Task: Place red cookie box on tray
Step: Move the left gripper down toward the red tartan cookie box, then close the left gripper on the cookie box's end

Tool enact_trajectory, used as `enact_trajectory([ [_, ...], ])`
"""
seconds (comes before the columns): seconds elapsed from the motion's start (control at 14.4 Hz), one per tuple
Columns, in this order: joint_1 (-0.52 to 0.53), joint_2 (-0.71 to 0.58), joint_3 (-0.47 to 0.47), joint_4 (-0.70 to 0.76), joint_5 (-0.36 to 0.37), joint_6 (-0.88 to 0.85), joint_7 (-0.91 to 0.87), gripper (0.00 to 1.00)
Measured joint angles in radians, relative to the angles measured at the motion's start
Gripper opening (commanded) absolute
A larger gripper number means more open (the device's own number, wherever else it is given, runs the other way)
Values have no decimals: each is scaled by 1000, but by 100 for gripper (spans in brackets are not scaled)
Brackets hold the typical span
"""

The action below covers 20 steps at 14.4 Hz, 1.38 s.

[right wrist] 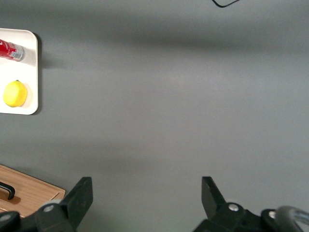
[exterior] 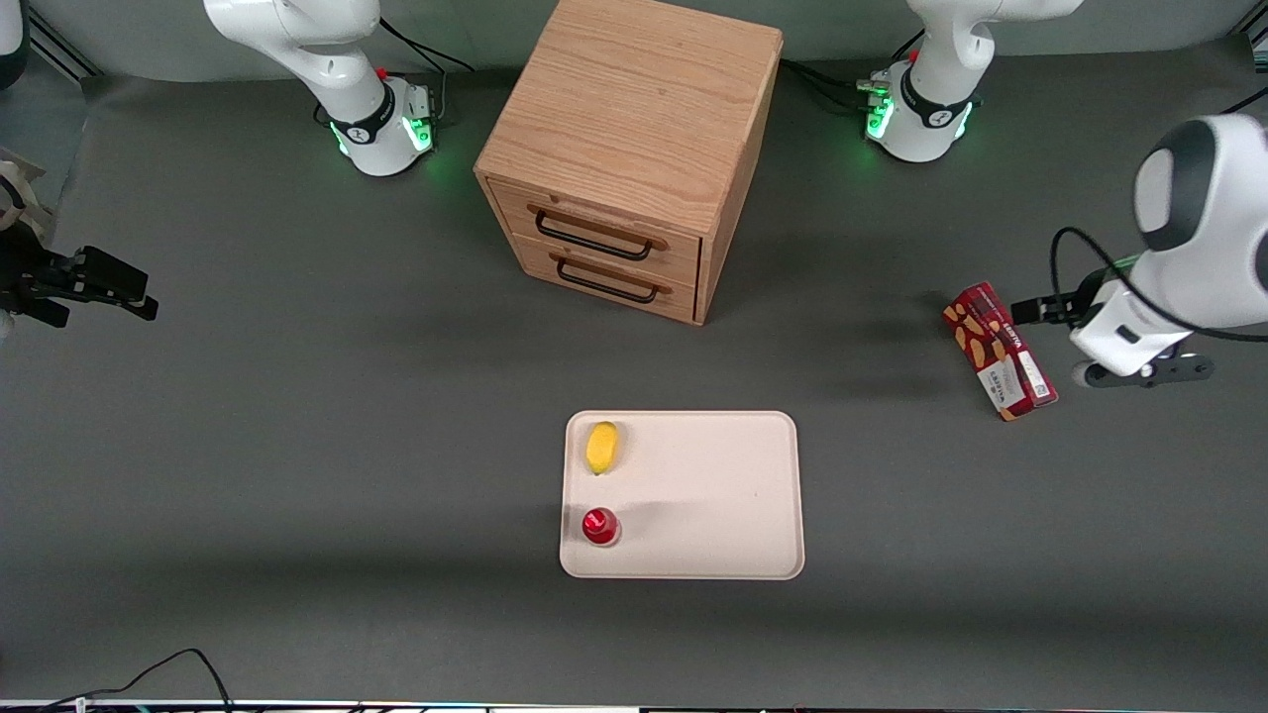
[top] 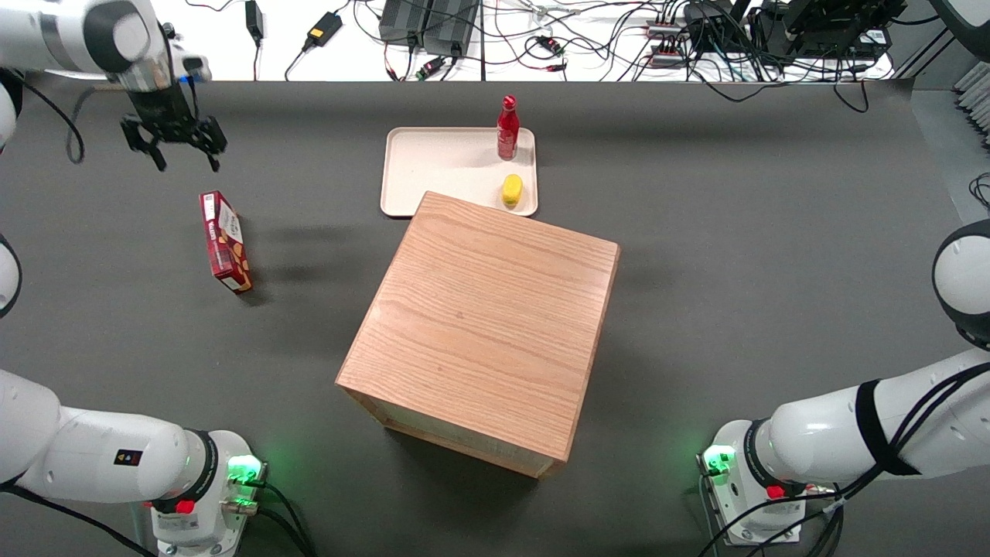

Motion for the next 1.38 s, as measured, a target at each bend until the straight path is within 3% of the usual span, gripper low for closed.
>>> enact_trajectory([
  [0.42, 13, 0, 46, -305, -8, 446, -23, 100],
  [0.76, 20, 52, 48, -376, -20, 645, -25, 100],
  [0.83, 21, 70, 48, -387, -25, 688, -25, 94],
  [0.9, 23, 87, 48, -402, -26, 732, -25, 80],
  [1.04, 24, 117, 48, -435, -27, 807, -24, 19],
  [1.11, 24, 127, 48, -448, -27, 829, -23, 0],
  [1.38, 24, 133, 48, -458, -27, 850, -19, 0],
])
